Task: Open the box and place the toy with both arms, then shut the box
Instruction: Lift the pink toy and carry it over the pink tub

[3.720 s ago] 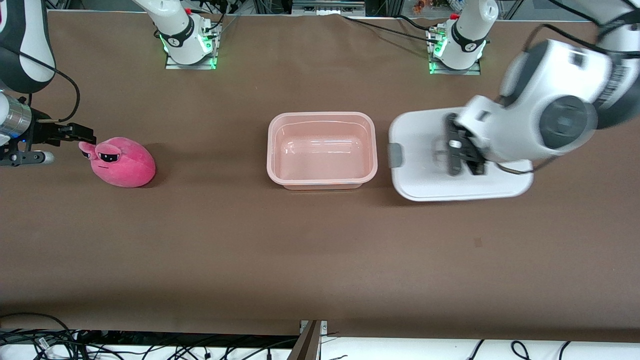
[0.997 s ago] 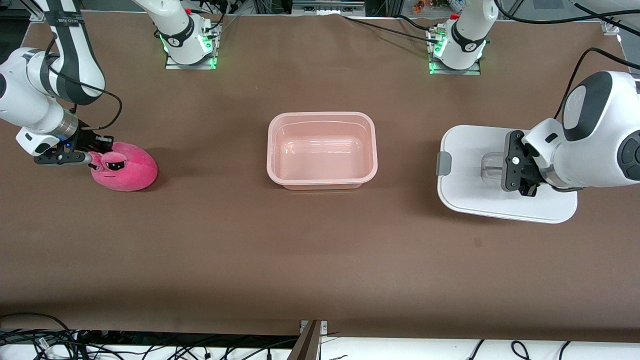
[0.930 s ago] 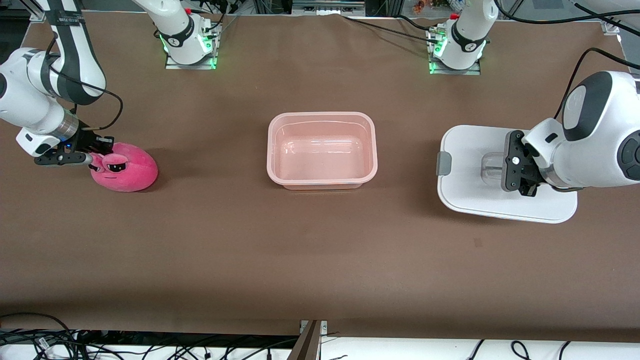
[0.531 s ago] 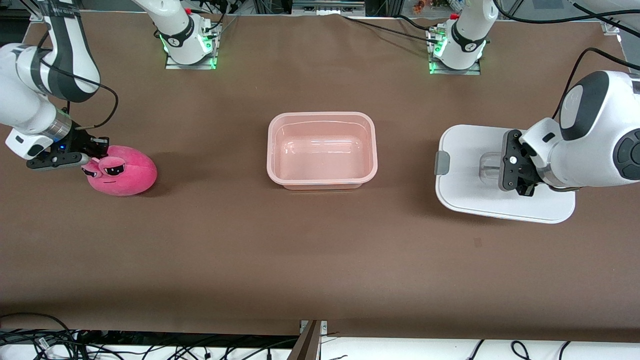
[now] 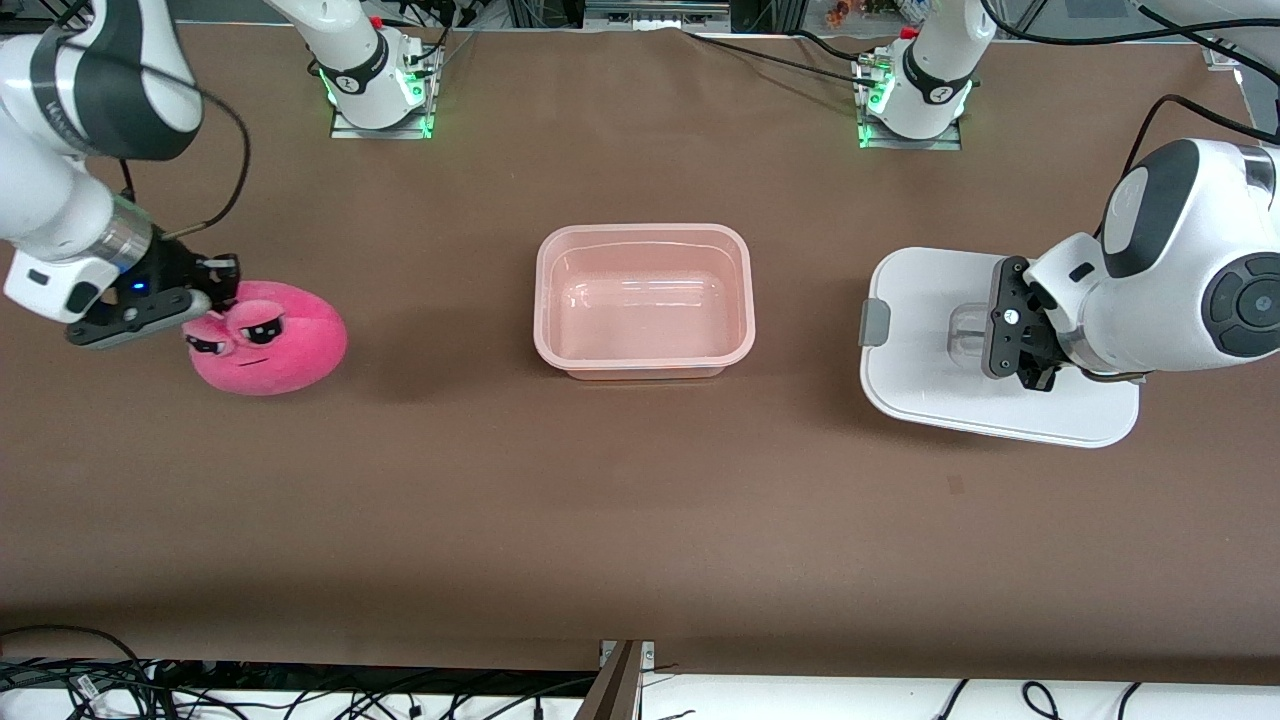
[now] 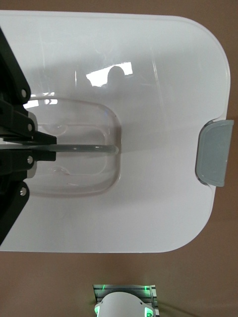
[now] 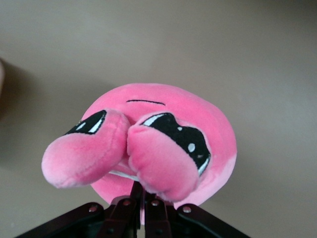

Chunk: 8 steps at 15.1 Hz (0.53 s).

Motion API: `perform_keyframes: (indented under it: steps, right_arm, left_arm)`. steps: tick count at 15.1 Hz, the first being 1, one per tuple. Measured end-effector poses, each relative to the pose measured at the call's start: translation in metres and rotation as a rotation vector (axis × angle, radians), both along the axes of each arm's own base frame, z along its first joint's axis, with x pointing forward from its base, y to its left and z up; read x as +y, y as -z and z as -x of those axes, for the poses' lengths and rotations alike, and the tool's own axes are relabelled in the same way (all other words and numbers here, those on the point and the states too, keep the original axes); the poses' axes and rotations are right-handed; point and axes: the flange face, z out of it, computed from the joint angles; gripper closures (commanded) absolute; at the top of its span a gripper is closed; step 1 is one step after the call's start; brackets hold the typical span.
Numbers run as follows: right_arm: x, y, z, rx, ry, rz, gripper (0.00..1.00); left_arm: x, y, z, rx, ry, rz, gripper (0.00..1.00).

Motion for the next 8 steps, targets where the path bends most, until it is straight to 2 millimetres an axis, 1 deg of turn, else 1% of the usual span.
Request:
perform_keyframes:
  steps: [2, 4, 6, 8]
  right_arm:
    - [0.048, -0.019, 0.003, -0.001, -0.082, -0.008, 1.0]
    - [0.1, -0.037, 0.011, -0.003, -0.163, -0.016, 1.0]
    - [0.152, -0.054, 0.025, -0.017, -0.229, -0.024, 1.0]
    - [0.202, -0.067, 0.043, -0.036, -0.311, -0.035, 1.0]
  left_arm:
    - [-0.001, 0.0, 0.0, 0.0, 0.001, 0.0, 1.0]
    - [-0.001, 0.0, 0.0, 0.0, 0.002, 0.0, 1.0]
    - [-0.001, 0.0, 0.0, 0.0, 0.002, 0.0, 1.0]
    - [-0.002, 0.0, 0.0, 0.0, 0.002, 0.0, 1.0]
